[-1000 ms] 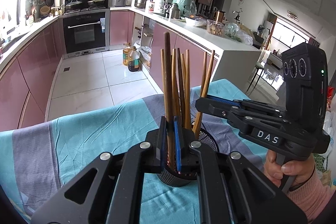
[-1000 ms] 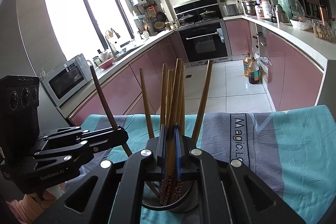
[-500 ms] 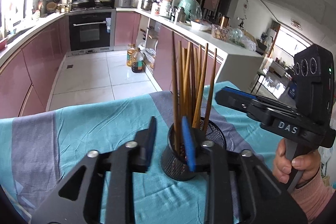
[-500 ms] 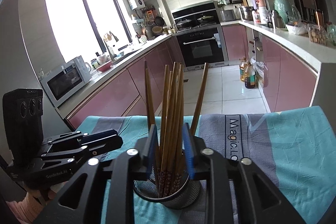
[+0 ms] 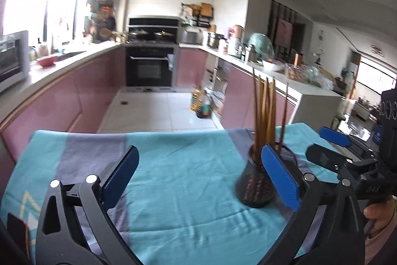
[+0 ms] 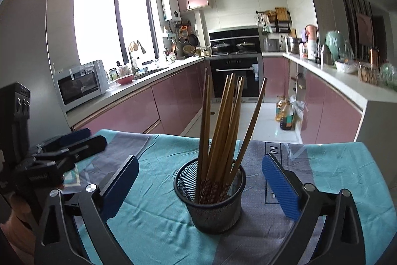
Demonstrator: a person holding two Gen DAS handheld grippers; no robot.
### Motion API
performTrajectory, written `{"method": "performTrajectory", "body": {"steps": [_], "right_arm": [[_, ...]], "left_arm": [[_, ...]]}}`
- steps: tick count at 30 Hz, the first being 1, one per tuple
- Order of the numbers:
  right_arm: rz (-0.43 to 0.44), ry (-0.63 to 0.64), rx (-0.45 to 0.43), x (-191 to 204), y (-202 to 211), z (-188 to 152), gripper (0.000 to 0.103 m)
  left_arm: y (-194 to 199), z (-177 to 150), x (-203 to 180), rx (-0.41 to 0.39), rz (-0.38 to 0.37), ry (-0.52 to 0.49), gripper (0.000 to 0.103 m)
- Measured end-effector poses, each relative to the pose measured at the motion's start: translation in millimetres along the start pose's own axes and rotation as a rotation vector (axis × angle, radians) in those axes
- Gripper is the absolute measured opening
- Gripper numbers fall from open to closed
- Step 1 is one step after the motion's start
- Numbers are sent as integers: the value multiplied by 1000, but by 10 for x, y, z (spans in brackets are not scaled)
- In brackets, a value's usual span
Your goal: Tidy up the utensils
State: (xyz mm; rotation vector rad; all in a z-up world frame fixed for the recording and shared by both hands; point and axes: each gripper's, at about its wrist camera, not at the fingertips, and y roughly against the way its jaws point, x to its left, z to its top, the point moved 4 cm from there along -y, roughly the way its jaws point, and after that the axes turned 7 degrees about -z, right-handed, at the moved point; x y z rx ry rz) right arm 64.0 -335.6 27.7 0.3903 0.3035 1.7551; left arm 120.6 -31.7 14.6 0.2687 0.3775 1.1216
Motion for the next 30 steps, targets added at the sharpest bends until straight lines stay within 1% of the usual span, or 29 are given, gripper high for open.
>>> {"method": "performTrajectory", "body": {"steps": [2, 6, 9, 15, 19, 24, 30], "right_arm": [[-10, 6, -13, 57, 33, -58, 96], [-48, 27, -51, 162, 120, -142, 96], [-78, 48, -87, 253, 199, -193, 96], [-99, 61, -125, 360, 295, -245, 96], [-107, 61, -138, 414, 336, -275, 96], [-109, 46, -145, 416, 372, -302, 96], [-120, 39, -151, 413, 375, -315, 96]], "left_arm": [[121, -62, 40, -19, 41, -3, 97], [334, -139, 101, -62, 97, -10, 97], [488, -194, 140, -88, 125, -10, 97], [722, -307, 155, -126, 171, 1, 97], [827, -332, 131, -143, 179, 5, 97], [928, -361, 104, -156, 202, -13, 97], [1004, -370, 77, -168, 200, -22, 97]]}}
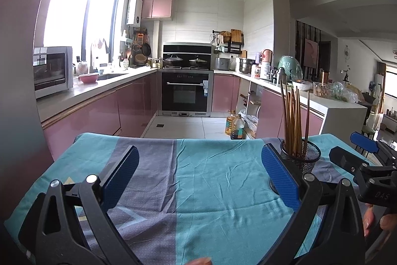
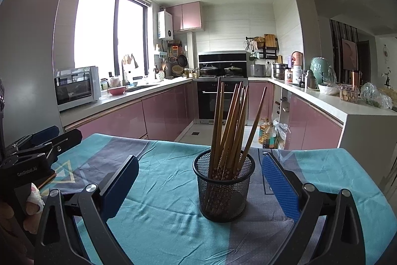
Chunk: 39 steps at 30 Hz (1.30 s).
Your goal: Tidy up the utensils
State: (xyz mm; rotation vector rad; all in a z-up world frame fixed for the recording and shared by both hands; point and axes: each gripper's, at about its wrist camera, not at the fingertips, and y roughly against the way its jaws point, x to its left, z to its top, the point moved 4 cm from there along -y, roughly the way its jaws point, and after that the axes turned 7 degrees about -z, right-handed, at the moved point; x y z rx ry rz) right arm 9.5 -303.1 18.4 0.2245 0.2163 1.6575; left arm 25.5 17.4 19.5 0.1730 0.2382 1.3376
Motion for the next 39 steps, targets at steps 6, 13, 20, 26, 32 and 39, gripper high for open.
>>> {"method": "performTrajectory", "body": {"steps": [6, 13, 20, 26, 32, 39], "right_arm": [[-4, -7, -4, -1, 26, -13, 96], [-4, -8, -13, 3, 45, -12, 96], [1, -11, -17, 13, 30, -20, 96], [0, -17, -14, -9, 42, -25, 96], [0, -18, -15, -19, 46, -22, 96], [-1, -18, -17, -20, 46, -20, 96]], "left_arm": [[39, -10, -35, -7, 13, -12, 97], [62, -17, -41, -13, 26, -15, 97], [62, -28, -72, -4, 33, -21, 97], [62, -29, -107, -1, 35, -30, 97], [66, -31, -106, 0, 36, -28, 97], [65, -35, -107, 1, 38, -28, 97]]}}
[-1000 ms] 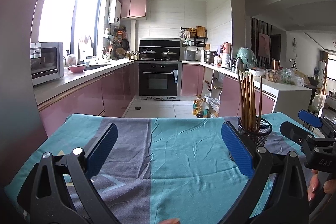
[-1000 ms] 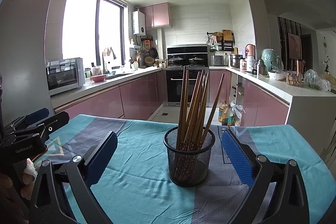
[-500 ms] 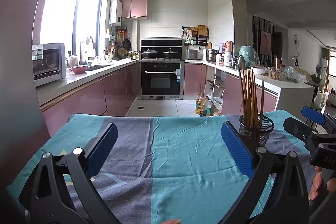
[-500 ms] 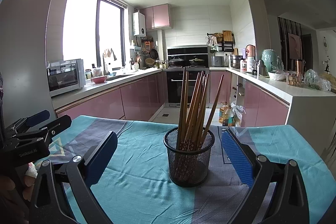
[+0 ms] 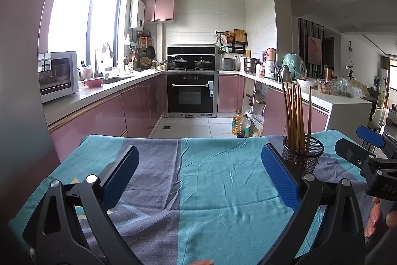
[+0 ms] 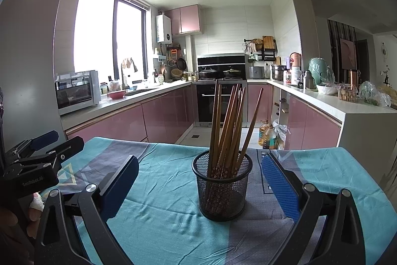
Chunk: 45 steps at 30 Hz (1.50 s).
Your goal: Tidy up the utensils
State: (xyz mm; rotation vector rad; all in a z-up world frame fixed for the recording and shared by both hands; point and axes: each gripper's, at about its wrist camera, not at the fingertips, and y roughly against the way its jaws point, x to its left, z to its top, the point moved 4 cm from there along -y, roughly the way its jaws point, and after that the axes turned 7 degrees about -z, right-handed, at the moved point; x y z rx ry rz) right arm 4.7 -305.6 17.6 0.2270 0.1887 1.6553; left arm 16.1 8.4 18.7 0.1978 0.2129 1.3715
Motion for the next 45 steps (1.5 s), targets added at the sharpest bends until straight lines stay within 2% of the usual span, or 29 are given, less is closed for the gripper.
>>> {"method": "performTrajectory", "body": {"steps": [45], "right_arm": [[1, -6, -1, -4, -5, 21, 96]], "left_arm": [[-10, -38, -4, 9, -7, 6, 97]]}}
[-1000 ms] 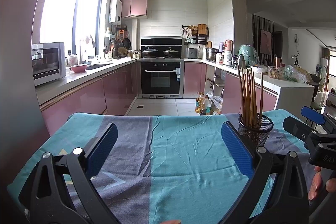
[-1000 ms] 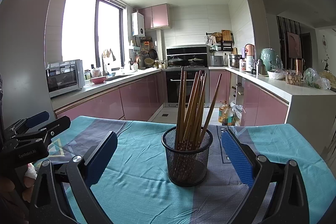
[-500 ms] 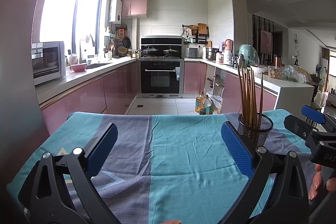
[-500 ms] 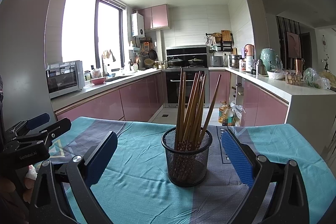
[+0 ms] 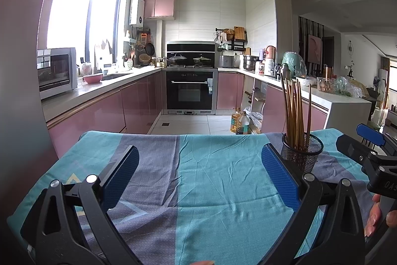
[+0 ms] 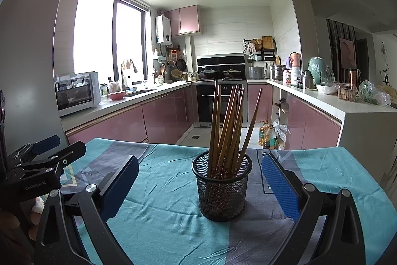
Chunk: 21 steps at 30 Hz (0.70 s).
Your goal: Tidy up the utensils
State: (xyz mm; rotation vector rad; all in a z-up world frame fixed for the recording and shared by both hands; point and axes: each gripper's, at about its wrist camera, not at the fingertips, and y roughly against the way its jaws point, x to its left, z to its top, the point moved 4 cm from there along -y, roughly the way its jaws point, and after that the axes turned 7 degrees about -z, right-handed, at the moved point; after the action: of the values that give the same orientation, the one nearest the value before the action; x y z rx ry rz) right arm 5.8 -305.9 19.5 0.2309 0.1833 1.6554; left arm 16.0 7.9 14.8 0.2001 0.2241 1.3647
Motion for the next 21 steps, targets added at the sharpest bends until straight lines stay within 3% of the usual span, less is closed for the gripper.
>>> {"method": "performTrajectory", "body": {"steps": [21], "right_arm": [[4, -3, 1, 16, -19, -10, 96]], "left_arm": [[11, -47, -23, 7, -2, 4, 97]]}}
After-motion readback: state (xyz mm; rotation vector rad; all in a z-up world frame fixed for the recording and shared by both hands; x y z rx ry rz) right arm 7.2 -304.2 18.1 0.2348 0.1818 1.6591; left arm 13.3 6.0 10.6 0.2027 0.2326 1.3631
